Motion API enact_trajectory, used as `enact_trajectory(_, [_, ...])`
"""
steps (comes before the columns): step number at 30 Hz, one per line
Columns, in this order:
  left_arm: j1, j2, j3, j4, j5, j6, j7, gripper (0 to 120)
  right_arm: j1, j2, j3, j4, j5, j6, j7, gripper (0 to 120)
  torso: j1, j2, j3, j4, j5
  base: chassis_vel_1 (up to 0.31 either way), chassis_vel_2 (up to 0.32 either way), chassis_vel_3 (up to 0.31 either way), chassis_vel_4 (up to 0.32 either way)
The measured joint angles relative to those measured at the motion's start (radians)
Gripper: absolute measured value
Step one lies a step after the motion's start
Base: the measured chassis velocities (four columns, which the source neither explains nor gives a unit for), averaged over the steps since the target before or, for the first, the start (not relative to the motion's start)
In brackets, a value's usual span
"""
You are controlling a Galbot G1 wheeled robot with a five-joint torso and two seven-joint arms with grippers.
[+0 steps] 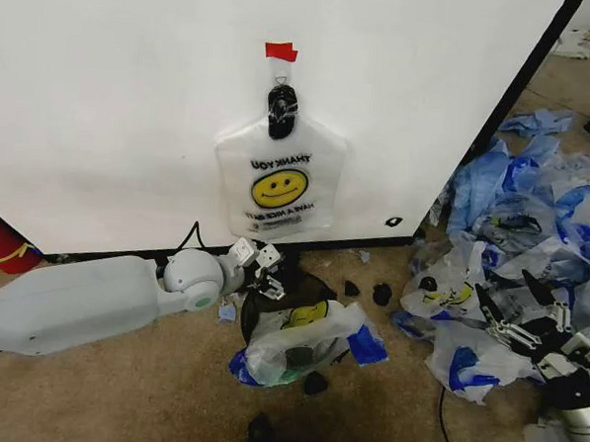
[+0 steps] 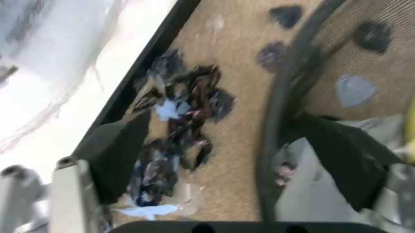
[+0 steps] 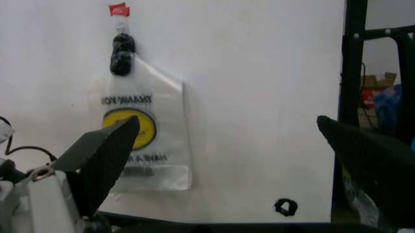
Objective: Pick up the garbage bag from the wall and place it over the trash bin.
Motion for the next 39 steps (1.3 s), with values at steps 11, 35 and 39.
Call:
enact_trajectory(11, [-0.069, -0.019, 0.073, 0.016, 0.009, 0.027, 0.03, 42, 0.018, -0.01, -0.028, -0.029, -0.003, 0.01, 0.0, 100, 0.0, 0.0, 0.0, -0.0001, 0.0, 0.0, 0.0, 0.0, 0.0])
enact_trajectory(35, [0.237, 0.131, -0.224, -0.271, -0.272, 0.012, -0.27, 2, 0.075, -0.028, -0.125, -0.057, -0.037, 0.013, 0.019, 100, 0.0, 0.0, 0.0, -0.0001, -0.0002, 0.0, 0.0, 0.0, 0.0])
enact_trajectory(39, [0.301, 0.145, -0.295, -0.324, -0.376, 0.006, -0.373, 2, 0.088, -0.034, -0.138, -0.062, -0.037, 0.012, 0.019, 100, 0.0, 0.0, 0.0, -0.0002, -0.0001, 0.0, 0.0, 0.0, 0.0])
